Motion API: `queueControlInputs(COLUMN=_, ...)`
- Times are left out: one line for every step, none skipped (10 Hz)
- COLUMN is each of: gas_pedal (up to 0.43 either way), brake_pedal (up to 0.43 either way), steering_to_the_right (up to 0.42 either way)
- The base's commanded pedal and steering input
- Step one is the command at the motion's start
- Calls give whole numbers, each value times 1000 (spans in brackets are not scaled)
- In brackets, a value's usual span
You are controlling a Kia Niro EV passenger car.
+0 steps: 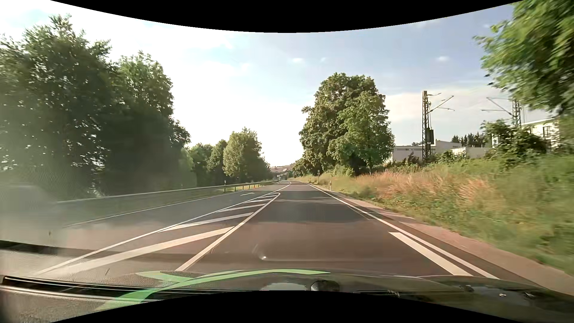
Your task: Follow the waypoints while adhering to traffic rules and regulations
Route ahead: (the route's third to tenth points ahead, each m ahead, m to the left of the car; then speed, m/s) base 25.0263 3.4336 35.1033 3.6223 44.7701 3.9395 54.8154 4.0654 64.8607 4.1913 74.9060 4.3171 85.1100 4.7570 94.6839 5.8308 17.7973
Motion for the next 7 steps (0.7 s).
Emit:
queueControlInputs(gas_pedal=220, brake_pedal=0, steering_to_the_right=-5)
queueControlInputs(gas_pedal=220, brake_pedal=0, steering_to_the_right=-5)
queueControlInputs(gas_pedal=220, brake_pedal=0, steering_to_the_right=-5)
queueControlInputs(gas_pedal=220, brake_pedal=0, steering_to_the_right=-5)
queueControlInputs(gas_pedal=220, brake_pedal=0, steering_to_the_right=-5)
queueControlInputs(gas_pedal=220, brake_pedal=0, steering_to_the_right=-5)
queueControlInputs(gas_pedal=220, brake_pedal=0, steering_to_the_right=-5)
